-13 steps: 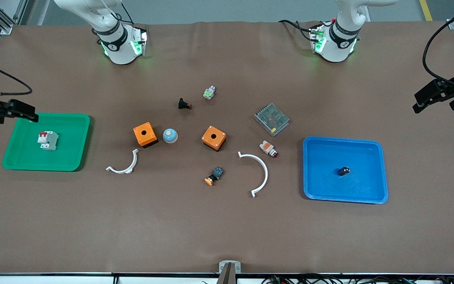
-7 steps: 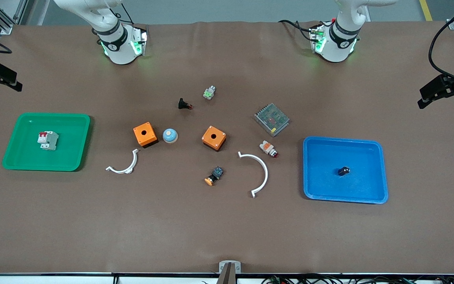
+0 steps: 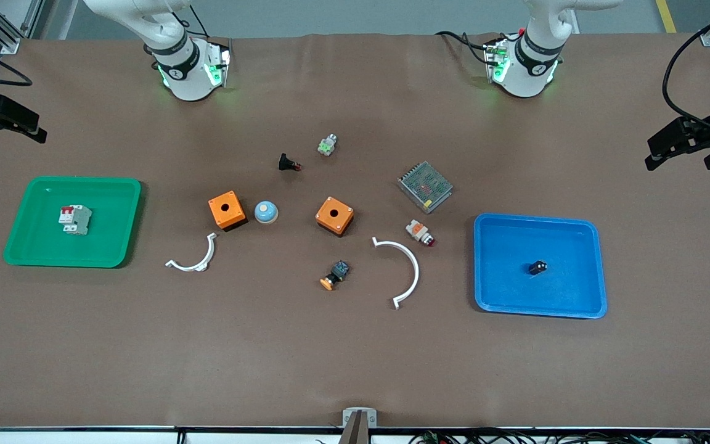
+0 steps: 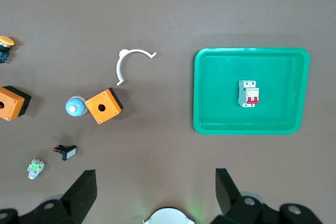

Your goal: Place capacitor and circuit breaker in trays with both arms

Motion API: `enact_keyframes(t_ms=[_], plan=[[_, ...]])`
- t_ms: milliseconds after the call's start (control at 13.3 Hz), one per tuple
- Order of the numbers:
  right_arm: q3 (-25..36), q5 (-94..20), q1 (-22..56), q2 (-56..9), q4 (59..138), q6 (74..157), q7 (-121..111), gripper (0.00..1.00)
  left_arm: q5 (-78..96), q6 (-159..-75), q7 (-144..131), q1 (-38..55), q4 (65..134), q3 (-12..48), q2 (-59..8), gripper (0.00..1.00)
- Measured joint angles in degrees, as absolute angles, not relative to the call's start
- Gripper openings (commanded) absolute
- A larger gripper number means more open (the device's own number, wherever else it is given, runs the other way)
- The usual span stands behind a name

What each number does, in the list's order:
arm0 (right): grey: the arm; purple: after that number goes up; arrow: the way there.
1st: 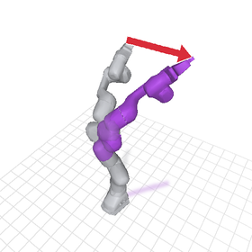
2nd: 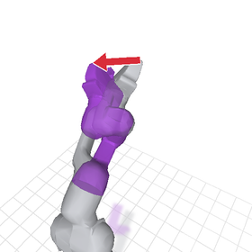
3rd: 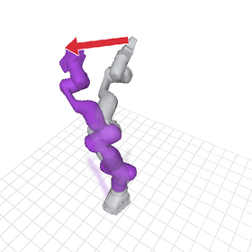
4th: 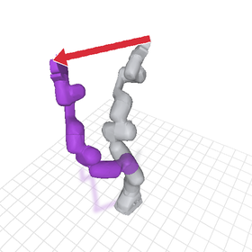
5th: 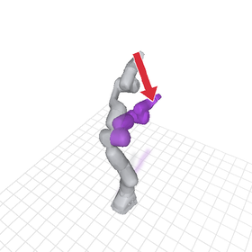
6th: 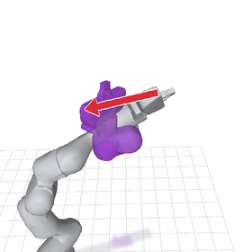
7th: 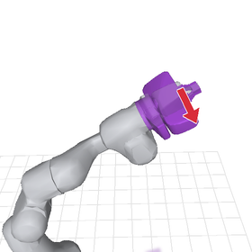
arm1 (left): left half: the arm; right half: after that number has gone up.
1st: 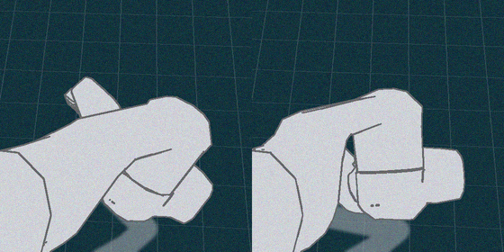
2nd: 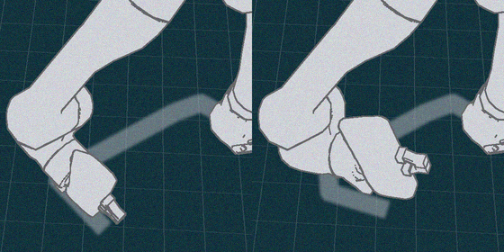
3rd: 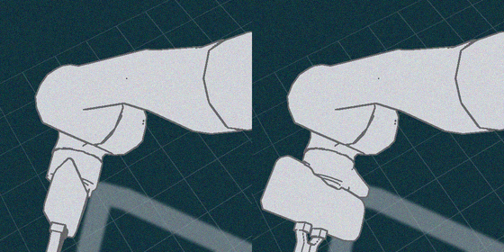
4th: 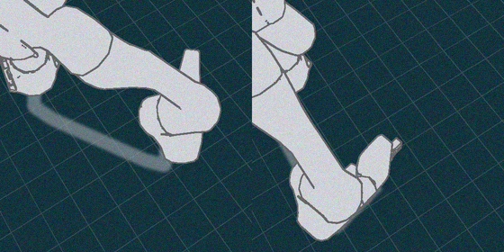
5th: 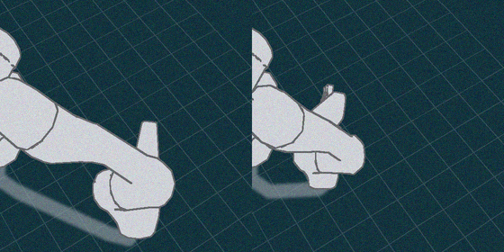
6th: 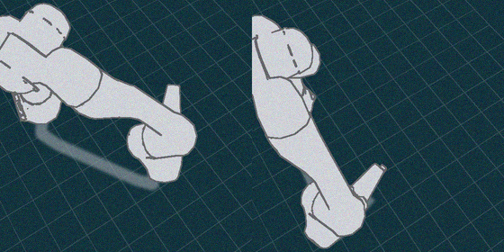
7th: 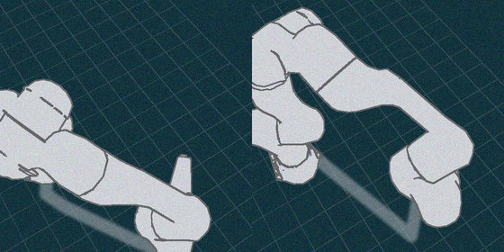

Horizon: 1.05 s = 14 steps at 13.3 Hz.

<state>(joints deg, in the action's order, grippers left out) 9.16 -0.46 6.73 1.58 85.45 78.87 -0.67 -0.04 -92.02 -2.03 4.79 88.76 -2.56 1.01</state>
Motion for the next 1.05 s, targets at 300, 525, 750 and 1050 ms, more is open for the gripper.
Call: enact_keyframes(t_ms=[300, 525, 750, 1050], plan=[[9.1, -0.5, 6.8, 1.6, 85.8, 79.0, -0.7, 1.0, 0.2, -92.0, -2.0, 4.8, 88.8, -2.6, 0.4, 1.0], [9.1, -0.5, 6.8, 1.6, 86.3, 79.2, -0.7, 1.0, 1.3, -92.2, -2.0, 4.6, 88.8, -2.6, 0.3, 1.0], [9.1, -0.4, 6.8, 2.4, 87.2, 79.4, -0.8, 1.0, 1.3, -92.5, -2.4, 4.6, 88.8, -2.7, 0.3, 1.0], [9.1, -0.4, 6.8, 3.9, 89.3, 80.3, -0.8, 1.0, 1.3, -92.5, -4.7, 4.6, 88.8, -2.7, 0.2, 1.0]])
